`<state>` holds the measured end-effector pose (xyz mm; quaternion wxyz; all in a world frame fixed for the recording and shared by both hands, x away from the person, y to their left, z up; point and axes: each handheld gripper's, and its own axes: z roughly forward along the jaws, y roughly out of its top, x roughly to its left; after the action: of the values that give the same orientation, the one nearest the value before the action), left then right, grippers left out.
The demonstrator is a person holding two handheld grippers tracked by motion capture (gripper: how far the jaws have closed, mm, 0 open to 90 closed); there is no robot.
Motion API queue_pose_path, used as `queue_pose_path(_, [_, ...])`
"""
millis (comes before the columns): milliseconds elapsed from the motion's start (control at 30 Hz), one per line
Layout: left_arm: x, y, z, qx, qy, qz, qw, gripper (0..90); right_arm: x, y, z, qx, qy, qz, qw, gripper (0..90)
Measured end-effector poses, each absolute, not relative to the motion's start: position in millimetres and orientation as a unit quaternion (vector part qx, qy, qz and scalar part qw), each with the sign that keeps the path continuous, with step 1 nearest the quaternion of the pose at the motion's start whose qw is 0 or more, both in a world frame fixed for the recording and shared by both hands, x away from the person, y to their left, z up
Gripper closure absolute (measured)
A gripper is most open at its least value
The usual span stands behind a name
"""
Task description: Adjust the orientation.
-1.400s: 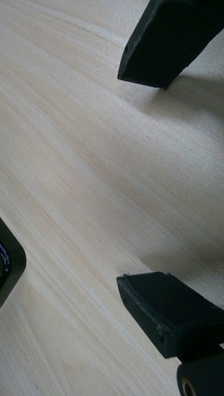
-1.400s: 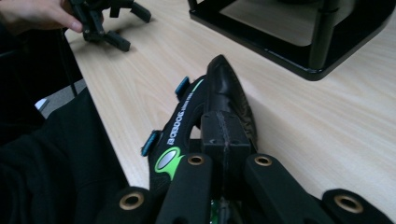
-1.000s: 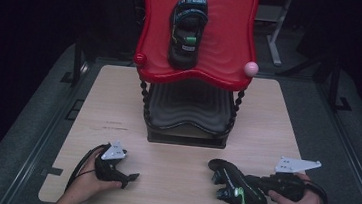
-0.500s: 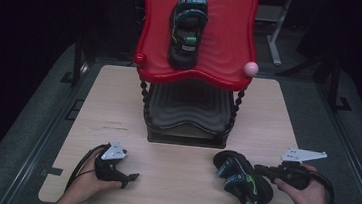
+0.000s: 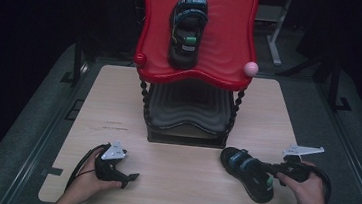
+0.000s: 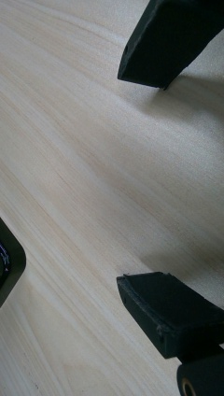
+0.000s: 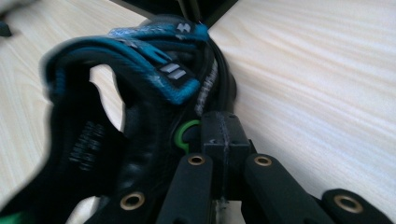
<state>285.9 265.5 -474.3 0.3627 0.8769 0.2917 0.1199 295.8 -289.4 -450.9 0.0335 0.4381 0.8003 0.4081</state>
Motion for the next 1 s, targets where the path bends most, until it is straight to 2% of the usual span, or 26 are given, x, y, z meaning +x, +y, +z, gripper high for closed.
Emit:
queue_pose_path(333, [286, 265, -474, 0.877, 0.292, 0.12, 0.363, 2.3, 283, -312, -447, 0.45, 0.787, 0.418, 0.055, 90.0])
queue_pose_path(533, [286, 265, -474, 0.877, 0.292, 0.12, 0.363, 2.3, 255, -327, -466, 0.457, 0.795, 0.397, 0.034, 90.0])
queue_pose_path(1000, [288, 264, -474, 0.876, 0.294, 0.121, 0.362, 2.2, 234, -300, -466, 0.384, 0.838, 0.387, 0.008, 90.0])
